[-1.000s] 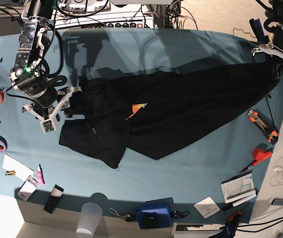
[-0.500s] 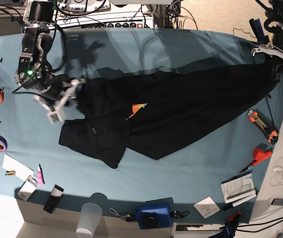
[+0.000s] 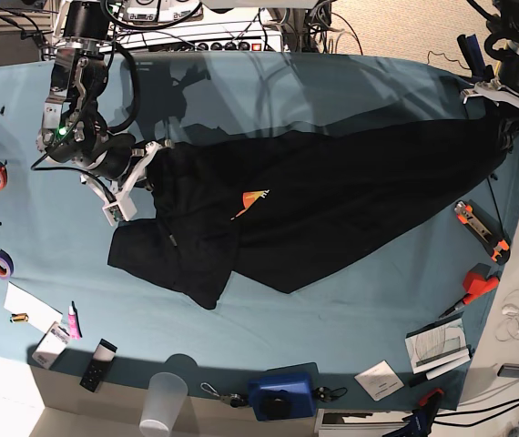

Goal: Layout the t-shirt on the table in an organized manner, then fold the t-shirt properly
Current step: 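Release the fabric with the right gripper and raise it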

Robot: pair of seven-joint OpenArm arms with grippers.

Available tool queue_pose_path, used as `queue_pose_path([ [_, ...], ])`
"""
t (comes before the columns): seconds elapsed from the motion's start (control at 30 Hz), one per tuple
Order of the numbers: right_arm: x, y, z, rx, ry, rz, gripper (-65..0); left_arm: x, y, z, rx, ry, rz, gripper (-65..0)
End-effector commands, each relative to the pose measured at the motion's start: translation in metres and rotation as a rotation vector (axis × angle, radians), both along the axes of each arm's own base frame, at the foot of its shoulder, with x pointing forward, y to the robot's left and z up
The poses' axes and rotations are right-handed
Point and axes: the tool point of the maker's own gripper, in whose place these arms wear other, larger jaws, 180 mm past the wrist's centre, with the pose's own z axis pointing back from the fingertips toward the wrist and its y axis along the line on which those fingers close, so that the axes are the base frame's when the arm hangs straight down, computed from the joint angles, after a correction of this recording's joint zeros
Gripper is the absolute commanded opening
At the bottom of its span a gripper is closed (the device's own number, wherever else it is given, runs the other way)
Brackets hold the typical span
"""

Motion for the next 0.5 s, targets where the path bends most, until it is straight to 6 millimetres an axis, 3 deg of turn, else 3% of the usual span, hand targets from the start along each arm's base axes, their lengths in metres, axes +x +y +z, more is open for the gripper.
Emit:
queue_pose_path([
  [0.0, 0.013, 0.001, 0.019, 0.005, -0.074, 0.015, -65.0, 0.004, 0.0, 0.012, 0.012, -0.049, -0.008, -65.0],
  [0.1, 0.021, 0.009, 0.051, 0.015, -0.177, 0.041, -65.0, 0.004, 0.0, 0.012, 0.011, -0.049, -0.008, -65.0],
  [0.2, 0.028, 0.019, 0.106, 0.024, -0.361, 0.071, -65.0, 0.003, 0.0, 0.012, 0.012, -0.048, -0.008, -65.0],
  [0.33, 0.031, 0.018, 0.171, -0.049, -0.57, 0.073, -65.0, 0.003, 0.0, 0.012, 0.014, -0.046, -0.006, -65.0],
  [0.47, 0.031, 0.003, 0.2, -0.094, -0.662, 0.027, -65.0, 0.003, 0.0, 0.012, 0.014, -0.045, -0.007, -65.0],
])
